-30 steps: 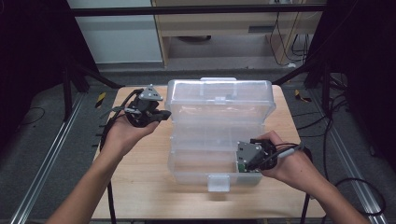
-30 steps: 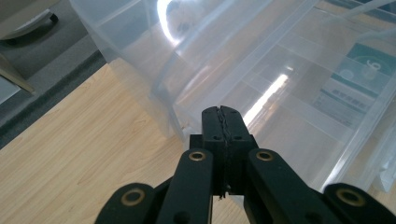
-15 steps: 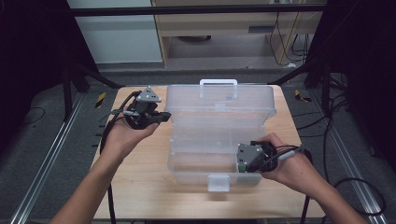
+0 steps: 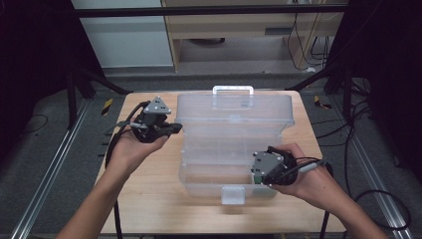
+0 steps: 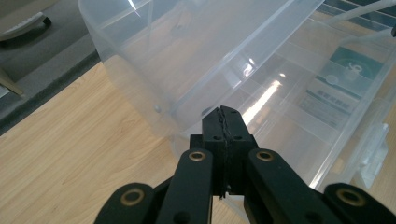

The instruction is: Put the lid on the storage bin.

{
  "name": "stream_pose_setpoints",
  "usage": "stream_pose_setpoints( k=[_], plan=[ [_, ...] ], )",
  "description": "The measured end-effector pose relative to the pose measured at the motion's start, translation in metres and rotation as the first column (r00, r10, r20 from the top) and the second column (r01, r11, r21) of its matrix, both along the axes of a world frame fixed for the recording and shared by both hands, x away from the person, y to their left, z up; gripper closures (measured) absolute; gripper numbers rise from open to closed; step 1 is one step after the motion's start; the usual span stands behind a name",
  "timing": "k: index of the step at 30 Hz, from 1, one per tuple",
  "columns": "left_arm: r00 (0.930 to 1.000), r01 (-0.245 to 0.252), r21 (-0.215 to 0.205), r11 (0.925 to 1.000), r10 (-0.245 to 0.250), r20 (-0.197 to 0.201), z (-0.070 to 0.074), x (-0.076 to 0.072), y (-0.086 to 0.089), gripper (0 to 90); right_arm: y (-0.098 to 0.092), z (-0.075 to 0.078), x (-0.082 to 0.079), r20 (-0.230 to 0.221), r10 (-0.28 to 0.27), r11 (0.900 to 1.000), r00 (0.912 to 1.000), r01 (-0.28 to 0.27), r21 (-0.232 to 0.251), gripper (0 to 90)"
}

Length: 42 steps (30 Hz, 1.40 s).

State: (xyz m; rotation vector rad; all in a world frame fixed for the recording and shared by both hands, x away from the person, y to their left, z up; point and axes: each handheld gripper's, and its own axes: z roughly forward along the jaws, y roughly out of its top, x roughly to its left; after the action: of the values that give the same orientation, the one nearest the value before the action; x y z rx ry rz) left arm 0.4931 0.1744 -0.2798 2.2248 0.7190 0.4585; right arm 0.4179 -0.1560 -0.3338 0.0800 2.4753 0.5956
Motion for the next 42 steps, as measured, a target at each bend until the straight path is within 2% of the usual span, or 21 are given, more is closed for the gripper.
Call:
stream_pose_setpoints(
  k=[4, 10, 14, 19, 24, 28, 30, 33, 35, 36, 37, 39, 42],
  plan=[
    [1.0, 0.005, -0.008, 1.0, -0.005, -0.001, -0.002, -0.003, 0.0, 89.8, -0.004, 0.002, -0.002, 0.001, -0.038, 0.998, 0.9993, 0.038, 0.045, 46.9],
    [0.9999, 0.01, -0.011, 0.9999, -0.01, -0.008, -0.007, -0.007, 0.0, 89.8, -0.014, 0.006, -0.005, 0.012, -0.092, 0.99, 0.9956, 0.091, 0.112, 36.5],
    [0.9998, 0.017, -0.015, 0.9998, -0.017, -0.007, -0.01, -0.01, 0.001, 89.8, -0.02, 0.008, -0.009, 0.014, -0.141, 0.978, 0.9899, 0.137, 0.159, 31.2],
    [0.9998, 0.021, -0.02, 0.9996, -0.021, -0.006, -0.016, -0.016, 0.002, 89.7, -0.034, 0.008, -0.012, 0.012, -0.214, 0.951, 0.9767, 0.206, 0.229, 29.0],
    [0.9997, 0.024, -0.026, 0.9994, -0.024, -0.004, -0.023, -0.023, 0.002, 89.8, -0.054, 0.005, -0.017, 0.01, -0.3, 0.915, 0.9538, 0.285, 0.284, 28.0],
    [0.9997, 0.024, -0.041, 0.9989, -0.024, -0.004, -0.03, -0.029, 0.004, 89.8, -0.074, 0.001, -0.022, 0.011, -0.378, 0.868, 0.9258, 0.35, 0.352, 30.0],
    [0.9997, 0.024, -0.042, 0.9988, -0.024, -0.003, -0.035, -0.033, 0.005, 89.8, -0.084, -0.001, -0.026, 0.01, -0.421, 0.838, 0.907, 0.385, 0.387, 32.0],
    [0.9997, 0.024, -0.047, 0.9986, -0.025, -0.006, -0.042, -0.038, 0.006, 89.8, -0.099, -0.008, -0.029, 0.007, -0.489, 0.783, 0.872, 0.436, 0.443, 35.6],
    [0.9997, 0.024, -0.041, 0.9989, -0.024, -0.004, -0.047, -0.042, 0.007, 89.8, -0.11, -0.017, -0.029, 0.008, -0.546, 0.739, 0.8378, 0.477, 0.477, 38.9],
    [0.9997, 0.023, -0.035, 0.9991, -0.023, 0.0, -0.05, -0.043, 0.007, 89.8, -0.114, -0.021, -0.028, 0.002, -0.564, 0.724, 0.8257, 0.493, 0.483, 39.6],
    [0.9998, 0.022, -0.029, 0.9993, -0.022, 0.001, -0.052, -0.045, 0.007, 89.8, -0.118, -0.026, -0.027, -0.009, -0.585, 0.703, 0.8111, 0.512, 0.494, 40.8],
    [0.9997, 0.023, -0.034, 0.9992, -0.023, -0.002, -0.056, -0.047, 0.007, 89.8, -0.124, -0.037, -0.022, -0.03, -0.611, 0.678, 0.791, 0.543, 0.496, 42.3],
    [0.9998, 0.02, -0.038, 0.9991, -0.02, -0.002, -0.062, -0.049, 0.008, 89.8, -0.13, -0.054, -0.011, -0.041, -0.646, 0.649, 0.7621, 0.577, 0.495, 43.5]
  ],
)
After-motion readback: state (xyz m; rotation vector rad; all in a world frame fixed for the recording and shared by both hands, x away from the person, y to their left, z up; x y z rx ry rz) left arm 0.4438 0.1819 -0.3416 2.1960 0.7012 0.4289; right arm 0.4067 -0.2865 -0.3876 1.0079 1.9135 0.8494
